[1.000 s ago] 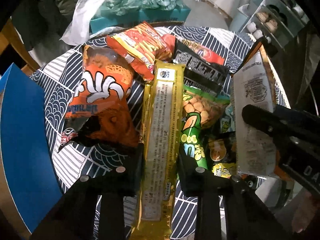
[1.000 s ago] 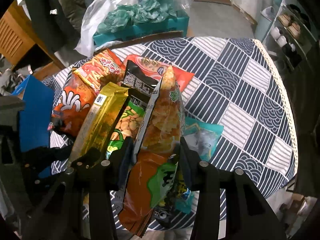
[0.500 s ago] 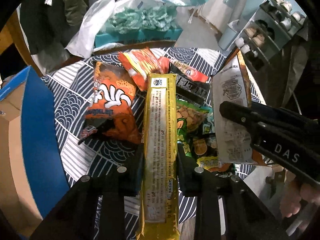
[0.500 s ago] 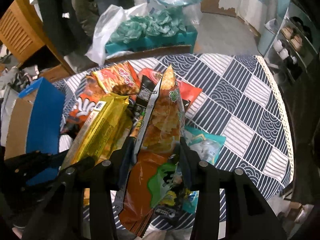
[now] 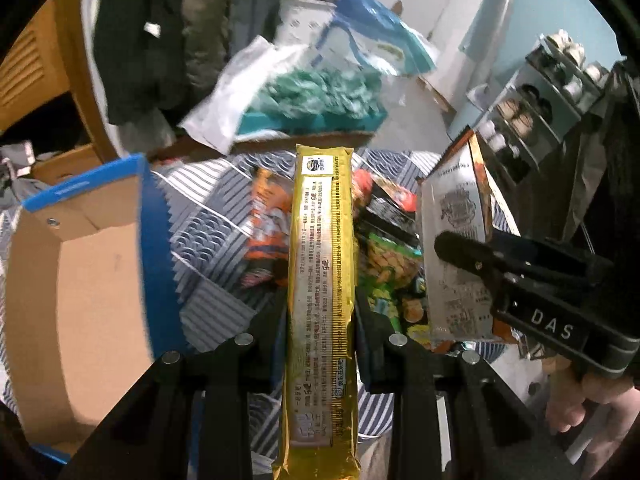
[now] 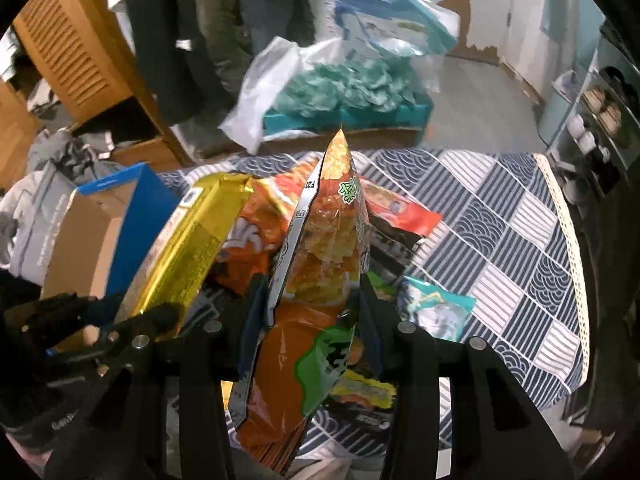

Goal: Organize snacks
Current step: 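Lift both held snacks and carry them over the cardboard box, then lower both snacks into the box and open both grippers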

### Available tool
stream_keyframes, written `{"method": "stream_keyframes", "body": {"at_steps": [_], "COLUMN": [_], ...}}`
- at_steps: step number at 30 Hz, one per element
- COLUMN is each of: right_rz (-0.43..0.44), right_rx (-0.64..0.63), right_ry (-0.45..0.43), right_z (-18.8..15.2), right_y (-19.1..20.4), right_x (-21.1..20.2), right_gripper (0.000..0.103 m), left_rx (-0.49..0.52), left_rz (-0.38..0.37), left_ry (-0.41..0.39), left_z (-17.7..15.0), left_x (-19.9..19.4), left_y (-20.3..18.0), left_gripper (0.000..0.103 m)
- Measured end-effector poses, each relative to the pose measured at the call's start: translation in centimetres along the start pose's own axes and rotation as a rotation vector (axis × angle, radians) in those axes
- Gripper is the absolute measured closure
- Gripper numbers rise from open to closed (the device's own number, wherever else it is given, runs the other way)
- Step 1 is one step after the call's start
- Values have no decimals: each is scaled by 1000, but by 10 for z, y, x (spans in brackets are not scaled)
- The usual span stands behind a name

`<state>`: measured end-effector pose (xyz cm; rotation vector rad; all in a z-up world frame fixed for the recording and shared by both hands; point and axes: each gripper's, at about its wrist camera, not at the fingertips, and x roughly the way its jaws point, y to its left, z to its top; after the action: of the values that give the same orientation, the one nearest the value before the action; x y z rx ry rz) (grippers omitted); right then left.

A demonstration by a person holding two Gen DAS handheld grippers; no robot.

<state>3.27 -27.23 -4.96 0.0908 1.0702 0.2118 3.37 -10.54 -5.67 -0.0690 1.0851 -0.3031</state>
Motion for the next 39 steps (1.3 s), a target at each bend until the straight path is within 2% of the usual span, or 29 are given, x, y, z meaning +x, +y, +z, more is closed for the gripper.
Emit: {"method": "stream_keyframes", "body": {"at_steps": [5, 15, 24, 34, 39], "right_rz": [35, 111, 178, 264, 290], "right_rx": [-31, -116, -192, -258, -296], "right_ry": [-17, -36, -18, 31, 78], "right_z": [5, 18, 26, 26, 20], "right_y": [22, 79, 139, 204, 235], "right_x": [-7, -14, -5, 13, 29], "right_gripper": [61, 61, 61, 61, 60], "left_rx": [-37, -111, -194, -290, -342], "left_rz": [49, 95, 158, 206, 238], "left_ry": [-41, -129, -168, -158, -125], "left_z": [1, -8, -21, -41, -54], "left_x": [-20, -63, -83, -89, -82], "left_y": [25, 76, 126, 176, 200], "left_gripper": [74, 74, 74, 74, 74]}}
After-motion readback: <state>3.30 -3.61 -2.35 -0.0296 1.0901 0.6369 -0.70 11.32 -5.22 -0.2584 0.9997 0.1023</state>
